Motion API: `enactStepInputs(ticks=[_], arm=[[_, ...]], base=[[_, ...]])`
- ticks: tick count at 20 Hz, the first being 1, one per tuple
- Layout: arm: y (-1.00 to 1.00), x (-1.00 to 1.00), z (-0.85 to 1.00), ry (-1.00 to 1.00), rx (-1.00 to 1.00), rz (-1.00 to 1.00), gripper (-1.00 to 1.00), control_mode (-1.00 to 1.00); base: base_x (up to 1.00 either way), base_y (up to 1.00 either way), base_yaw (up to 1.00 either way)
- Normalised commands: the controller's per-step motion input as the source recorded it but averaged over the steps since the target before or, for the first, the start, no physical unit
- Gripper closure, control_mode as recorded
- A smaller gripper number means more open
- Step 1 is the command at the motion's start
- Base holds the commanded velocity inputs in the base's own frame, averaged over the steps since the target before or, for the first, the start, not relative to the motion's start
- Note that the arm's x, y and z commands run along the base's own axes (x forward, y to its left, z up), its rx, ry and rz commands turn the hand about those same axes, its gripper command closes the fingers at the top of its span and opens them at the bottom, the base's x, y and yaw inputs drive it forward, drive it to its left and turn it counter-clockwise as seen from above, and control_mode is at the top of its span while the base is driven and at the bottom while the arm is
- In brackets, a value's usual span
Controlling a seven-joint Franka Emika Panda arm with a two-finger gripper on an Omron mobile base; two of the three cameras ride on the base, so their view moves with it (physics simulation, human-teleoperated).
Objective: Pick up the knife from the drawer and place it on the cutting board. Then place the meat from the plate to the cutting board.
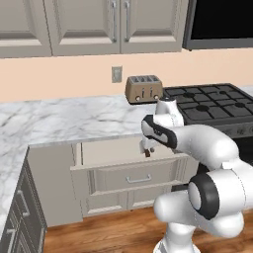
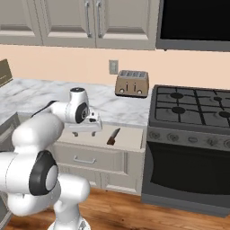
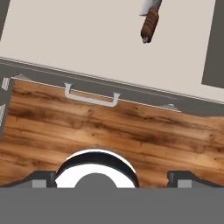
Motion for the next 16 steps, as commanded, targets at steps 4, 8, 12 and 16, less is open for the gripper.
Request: enactStepInputs(ticks=[4,8,12,16], arm=[[0.0,0.23,-0.38,0.0,0.0,0.0,-1.0,-1.0],[-0.02,0.12,-0.25,0.0,0.0,0.0,-1.0,-1.0],[0.0,0.2,-0.26,0.0,0.01,0.0,-1.0,-1.0],[0.0,0.19,-0.28,0.0,0.02,0.0,-1.0,-1.0]], base=[[0.0,0.0,0.0],[0.0,0.0,0.0],[0.0,0.0,0.0],[0.0,0.0,0.0]])
